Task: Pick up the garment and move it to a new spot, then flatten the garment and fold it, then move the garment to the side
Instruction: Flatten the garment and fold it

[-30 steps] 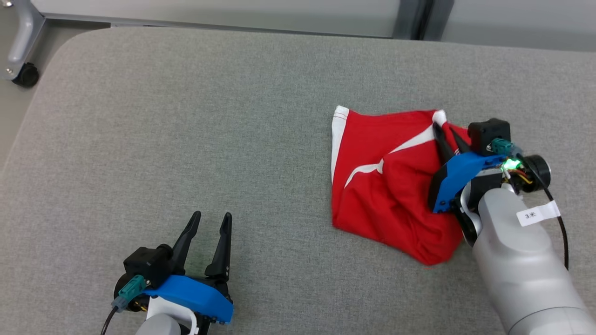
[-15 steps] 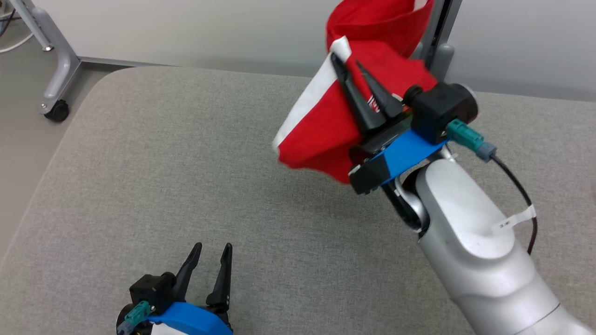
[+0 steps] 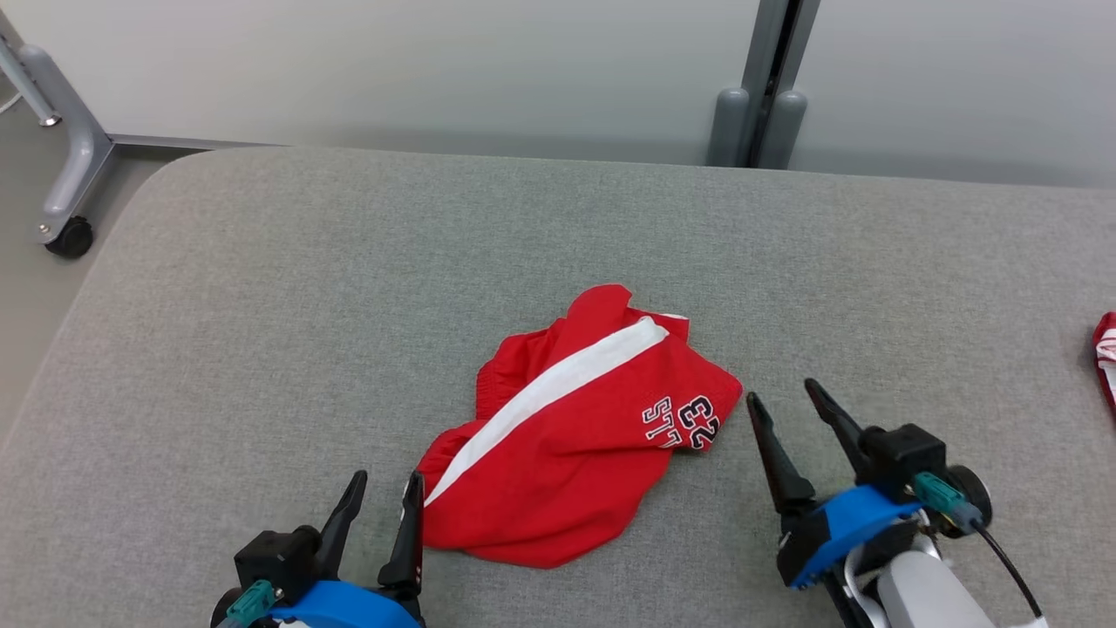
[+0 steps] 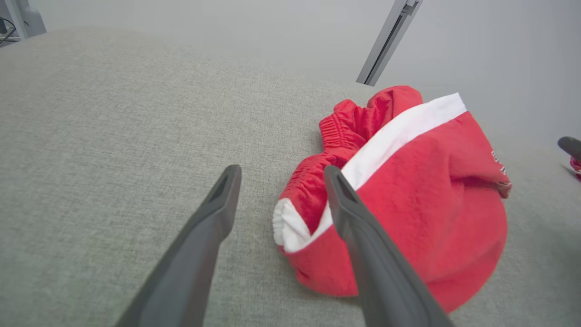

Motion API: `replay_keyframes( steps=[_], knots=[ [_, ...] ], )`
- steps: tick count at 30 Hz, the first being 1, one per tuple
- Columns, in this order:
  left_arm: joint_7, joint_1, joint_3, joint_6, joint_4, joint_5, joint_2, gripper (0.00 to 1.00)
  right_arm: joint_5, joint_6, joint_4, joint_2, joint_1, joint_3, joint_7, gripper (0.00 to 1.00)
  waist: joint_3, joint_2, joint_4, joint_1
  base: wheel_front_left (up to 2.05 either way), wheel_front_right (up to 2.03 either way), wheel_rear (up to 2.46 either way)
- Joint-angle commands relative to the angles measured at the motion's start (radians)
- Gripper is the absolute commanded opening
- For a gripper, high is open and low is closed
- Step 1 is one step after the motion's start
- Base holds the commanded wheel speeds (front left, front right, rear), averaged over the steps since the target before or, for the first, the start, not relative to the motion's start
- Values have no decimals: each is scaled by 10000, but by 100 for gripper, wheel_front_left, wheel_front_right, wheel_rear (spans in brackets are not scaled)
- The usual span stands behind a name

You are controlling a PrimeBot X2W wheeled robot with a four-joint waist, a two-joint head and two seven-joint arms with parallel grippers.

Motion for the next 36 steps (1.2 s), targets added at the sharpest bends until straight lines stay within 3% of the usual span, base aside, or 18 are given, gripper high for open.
replay_keyframes(
  steps=[1, 6, 15, 23, 33, 35, 36],
  knots=[
    [-24, 38, 83, 19, -44, 59, 74, 100, -119, 0, -192, 22, 255, -291, -33, 100, -25, 0, -102, 1, 0, 0, 0],
    [-24, -30, 123, 19, -41, 133, 86, 100, -272, 0, -732, 78, 882, -957, -34, 100, -57, 0, -313, 1, 0, 0, 0],
    [-24, -229, -40, 19, -93, 202, 16, 100, 342, 0, -628, 77, 480, -346, -32, 100, -38, 0, -181, 1, 0, 0, 0],
    [-24, -269, -216, 19, -35, 114, 50, 100, 487, 0, 1240, 67, -992, 182, -34, 100, 126, 0, 392, 1, 0, 0, 0],
    [-24, -486, -325, 19, -33, 0, 142, 100, 3, 0, 4372, 69, -2605, -472, 623, 100, 534, 0, 1189, 1, 0, 0, 0],
    [-24, -490, -309, 19, -34, -39, 160, 100, 142, 0, 4689, 68, -2671, -361, 508, 0, 569, 0, 1233, 1, 0, 0, 0],
    [-24, -485, -291, 19, -31, -55, 166, 100, 236, 0, 4815, 68, -2678, -307, 459, 0, 582, 0, 1237, 1, 0, 0, 0]
  ],
)
